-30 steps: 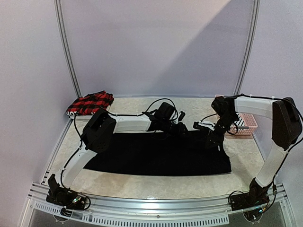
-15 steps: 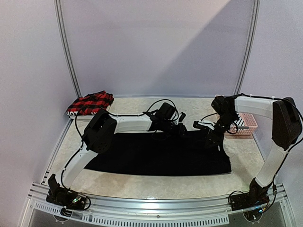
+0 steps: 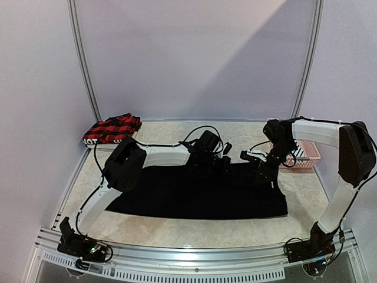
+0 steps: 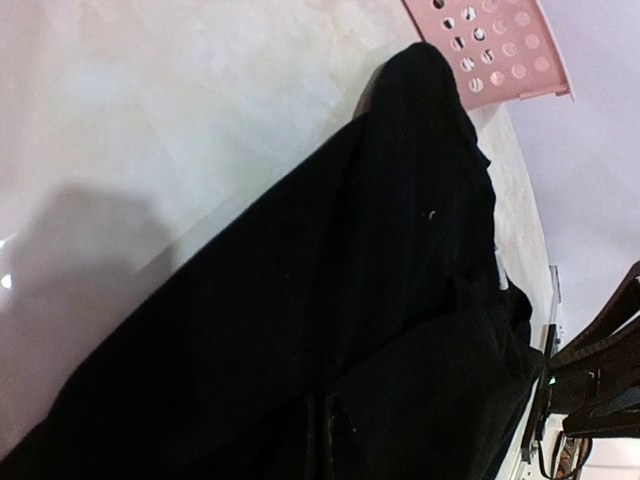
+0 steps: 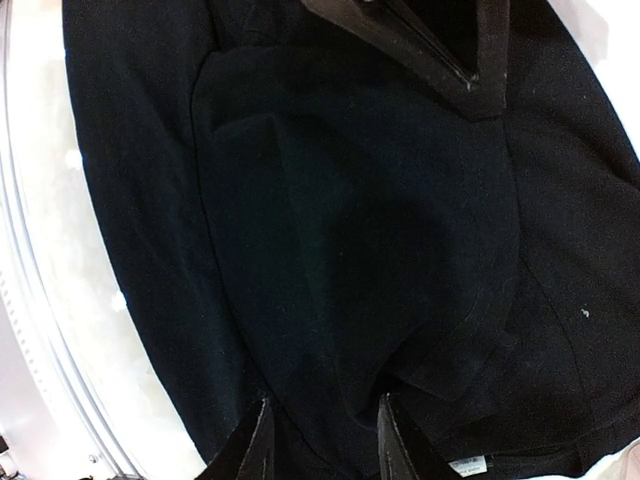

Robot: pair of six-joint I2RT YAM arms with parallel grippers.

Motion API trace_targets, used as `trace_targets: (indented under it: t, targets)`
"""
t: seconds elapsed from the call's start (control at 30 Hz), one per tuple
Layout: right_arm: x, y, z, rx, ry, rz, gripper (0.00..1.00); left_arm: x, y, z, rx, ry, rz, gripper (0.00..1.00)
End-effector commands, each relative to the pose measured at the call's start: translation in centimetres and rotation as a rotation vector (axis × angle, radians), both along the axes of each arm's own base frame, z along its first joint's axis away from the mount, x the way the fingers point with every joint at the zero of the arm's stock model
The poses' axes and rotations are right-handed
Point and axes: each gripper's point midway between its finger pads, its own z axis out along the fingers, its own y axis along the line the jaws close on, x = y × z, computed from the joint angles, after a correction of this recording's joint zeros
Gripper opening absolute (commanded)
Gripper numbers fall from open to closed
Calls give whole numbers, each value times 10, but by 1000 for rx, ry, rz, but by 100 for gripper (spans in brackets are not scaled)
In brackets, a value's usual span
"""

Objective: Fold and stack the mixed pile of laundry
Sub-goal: Adjust the rectangle-folded T-shirt at the center of the board.

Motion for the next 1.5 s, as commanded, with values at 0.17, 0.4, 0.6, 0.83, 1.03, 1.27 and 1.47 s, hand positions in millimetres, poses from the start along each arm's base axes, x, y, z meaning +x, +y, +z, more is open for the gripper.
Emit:
trace_targets:
  t: [0.17,0.4,0.6,0.83,1.03,1.27,1.47]
  targets:
    - [15,-14,14,-19,-60,-40,41,14,16,56,-65,-97,92,0]
    - [27,-31,5,-79,-84,-76,47,23,29,76,-110,-146,153,0]
    - [49,-45,4,-82,-99,-163,50,27,39,82,-115,-183,195,0]
    - [44,-41,-1,-66,-40,-121,53,35,54,82,-80,-215,249,0]
    - [44,-37,-7,-53,0,-96,54,34,60,74,-58,-205,271,0]
    - [59,-31,-9,-29,-14,-98,52,36,77,65,-25,-213,348,0]
    - [75,-21,-17,0,31,-121,30,35,80,62,-28,-212,362,0]
